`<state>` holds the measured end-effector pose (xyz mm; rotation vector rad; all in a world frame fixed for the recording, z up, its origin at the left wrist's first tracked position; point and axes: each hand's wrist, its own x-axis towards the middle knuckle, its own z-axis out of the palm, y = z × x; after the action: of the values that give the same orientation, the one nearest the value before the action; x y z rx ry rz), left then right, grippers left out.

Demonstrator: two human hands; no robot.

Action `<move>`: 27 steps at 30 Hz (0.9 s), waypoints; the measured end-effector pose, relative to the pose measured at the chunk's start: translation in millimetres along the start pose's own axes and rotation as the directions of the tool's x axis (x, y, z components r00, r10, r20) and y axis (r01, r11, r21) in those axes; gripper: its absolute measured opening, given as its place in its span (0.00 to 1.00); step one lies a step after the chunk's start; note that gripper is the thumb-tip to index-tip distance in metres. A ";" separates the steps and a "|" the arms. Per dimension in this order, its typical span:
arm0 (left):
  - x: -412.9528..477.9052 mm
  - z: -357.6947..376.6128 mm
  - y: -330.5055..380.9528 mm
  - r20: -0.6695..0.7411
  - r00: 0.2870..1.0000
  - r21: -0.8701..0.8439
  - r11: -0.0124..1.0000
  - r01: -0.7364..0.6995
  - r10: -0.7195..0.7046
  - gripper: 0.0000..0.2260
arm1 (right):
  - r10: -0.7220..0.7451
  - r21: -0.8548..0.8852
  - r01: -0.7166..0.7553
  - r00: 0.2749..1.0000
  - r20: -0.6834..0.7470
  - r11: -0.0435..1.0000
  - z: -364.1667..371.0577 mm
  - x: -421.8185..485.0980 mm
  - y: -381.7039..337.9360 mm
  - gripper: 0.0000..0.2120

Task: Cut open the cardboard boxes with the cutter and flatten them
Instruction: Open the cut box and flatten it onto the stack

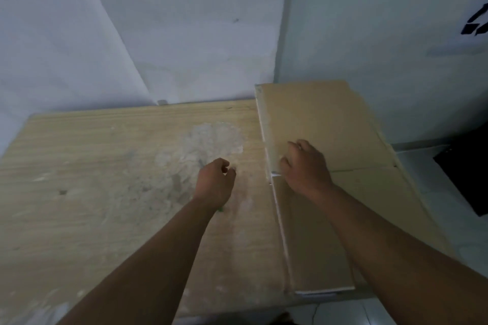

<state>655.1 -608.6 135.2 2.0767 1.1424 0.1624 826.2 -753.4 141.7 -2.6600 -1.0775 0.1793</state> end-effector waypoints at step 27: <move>1.9 -443.1 -482.8 -0.116 0.973 0.193 0.956 0.219 -0.199 0.11 | -0.358 0.122 0.343 0.809 0.466 0.932 193.8 -33.5 -660.1 0.24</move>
<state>136.6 -207.8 130.7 2.1255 1.4840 0.0430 322.4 -283.7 147.6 -2.3788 -1.6773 0.8113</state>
